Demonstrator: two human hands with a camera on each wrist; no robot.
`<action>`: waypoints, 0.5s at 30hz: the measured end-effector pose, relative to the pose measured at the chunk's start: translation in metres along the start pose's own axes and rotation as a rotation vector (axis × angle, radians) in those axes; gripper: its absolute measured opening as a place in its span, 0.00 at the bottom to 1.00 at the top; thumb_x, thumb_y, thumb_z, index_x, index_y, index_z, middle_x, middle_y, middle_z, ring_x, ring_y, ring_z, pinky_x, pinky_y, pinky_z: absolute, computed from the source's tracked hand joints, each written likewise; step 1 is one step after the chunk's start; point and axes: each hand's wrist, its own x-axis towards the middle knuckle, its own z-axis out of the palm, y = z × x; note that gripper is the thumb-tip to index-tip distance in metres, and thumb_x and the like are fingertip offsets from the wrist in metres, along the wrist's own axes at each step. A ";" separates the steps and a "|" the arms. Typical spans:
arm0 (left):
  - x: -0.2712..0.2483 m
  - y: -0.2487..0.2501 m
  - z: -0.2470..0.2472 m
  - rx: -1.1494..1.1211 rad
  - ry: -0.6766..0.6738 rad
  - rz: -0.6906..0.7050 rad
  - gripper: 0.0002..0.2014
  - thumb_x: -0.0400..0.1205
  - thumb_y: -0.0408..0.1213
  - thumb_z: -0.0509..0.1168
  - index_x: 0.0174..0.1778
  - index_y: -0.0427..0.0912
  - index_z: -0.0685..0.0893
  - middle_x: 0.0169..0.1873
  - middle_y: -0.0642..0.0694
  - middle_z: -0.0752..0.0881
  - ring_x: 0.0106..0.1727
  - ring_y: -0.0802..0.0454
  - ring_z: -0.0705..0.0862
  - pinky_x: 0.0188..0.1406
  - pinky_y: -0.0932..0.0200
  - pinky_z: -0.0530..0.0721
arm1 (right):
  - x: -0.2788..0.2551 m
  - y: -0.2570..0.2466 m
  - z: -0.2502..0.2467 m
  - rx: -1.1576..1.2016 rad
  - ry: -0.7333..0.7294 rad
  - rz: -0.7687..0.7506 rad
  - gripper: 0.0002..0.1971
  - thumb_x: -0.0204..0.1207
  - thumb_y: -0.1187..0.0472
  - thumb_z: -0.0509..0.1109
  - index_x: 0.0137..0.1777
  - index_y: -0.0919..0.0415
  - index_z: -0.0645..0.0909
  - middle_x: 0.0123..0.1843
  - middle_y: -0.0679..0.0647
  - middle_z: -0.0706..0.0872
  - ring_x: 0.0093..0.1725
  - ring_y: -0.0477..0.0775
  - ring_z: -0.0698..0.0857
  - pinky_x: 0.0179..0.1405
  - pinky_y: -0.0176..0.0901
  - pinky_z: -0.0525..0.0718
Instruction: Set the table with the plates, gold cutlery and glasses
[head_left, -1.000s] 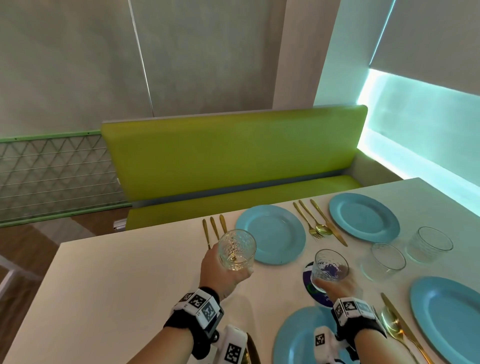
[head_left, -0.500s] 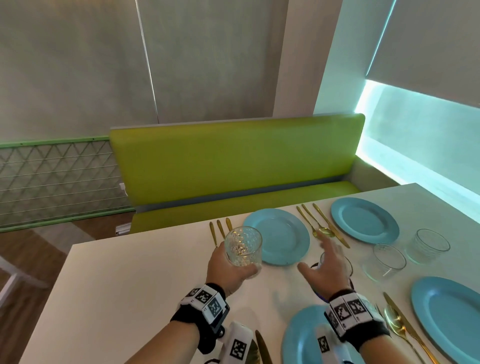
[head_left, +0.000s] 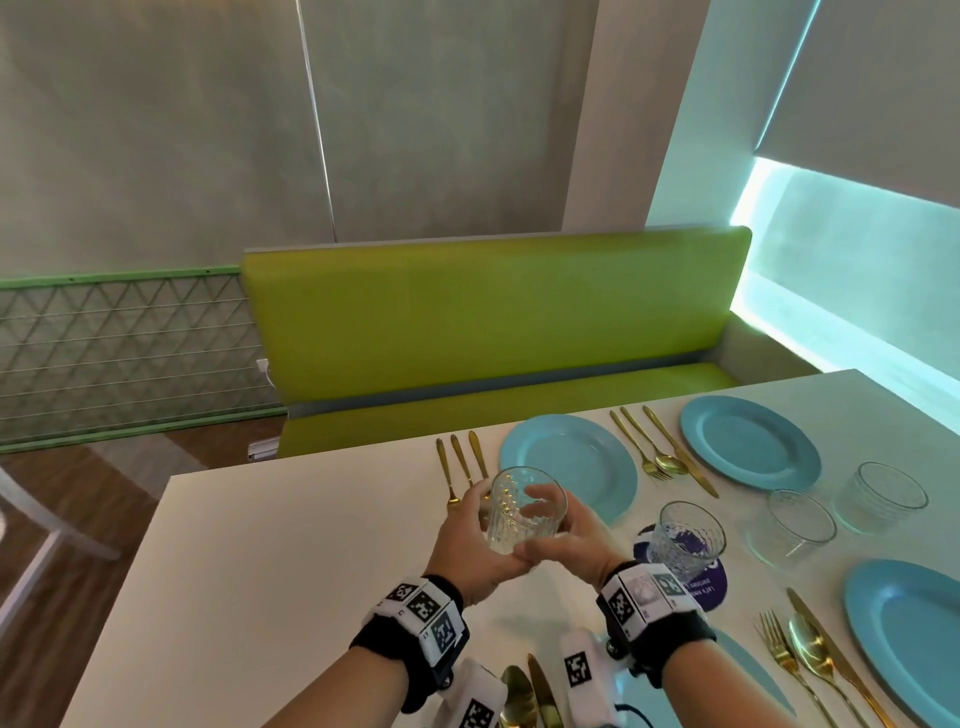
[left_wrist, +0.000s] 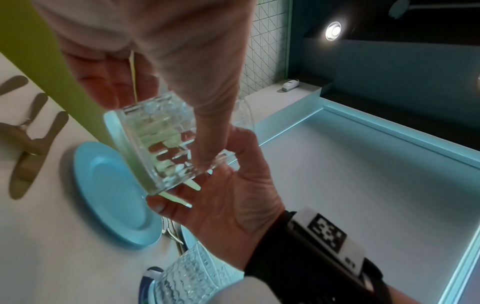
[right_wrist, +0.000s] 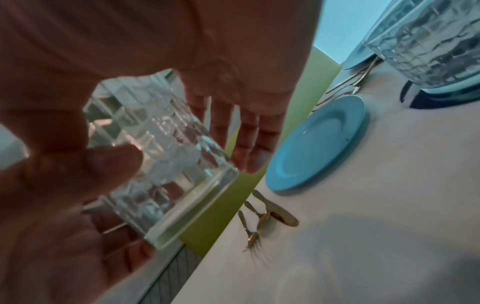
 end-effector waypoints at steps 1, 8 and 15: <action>0.001 -0.003 0.001 0.019 -0.016 -0.012 0.47 0.63 0.41 0.81 0.77 0.48 0.65 0.62 0.49 0.81 0.57 0.58 0.80 0.49 0.76 0.77 | 0.000 0.003 0.002 -0.008 0.031 0.008 0.37 0.38 0.51 0.78 0.54 0.46 0.75 0.50 0.48 0.85 0.50 0.47 0.84 0.50 0.37 0.83; 0.005 -0.009 -0.001 0.184 -0.073 -0.128 0.49 0.67 0.40 0.79 0.80 0.44 0.58 0.77 0.45 0.68 0.73 0.48 0.74 0.70 0.56 0.75 | 0.009 0.040 0.007 -0.092 0.213 0.145 0.32 0.50 0.55 0.85 0.53 0.50 0.73 0.52 0.52 0.83 0.55 0.55 0.82 0.62 0.51 0.81; 0.006 -0.024 -0.014 0.239 -0.007 -0.189 0.30 0.74 0.40 0.73 0.72 0.45 0.71 0.67 0.47 0.78 0.55 0.54 0.79 0.55 0.65 0.76 | 0.011 0.067 0.010 -0.173 0.328 0.252 0.33 0.56 0.61 0.85 0.59 0.56 0.73 0.53 0.52 0.80 0.58 0.57 0.82 0.62 0.52 0.82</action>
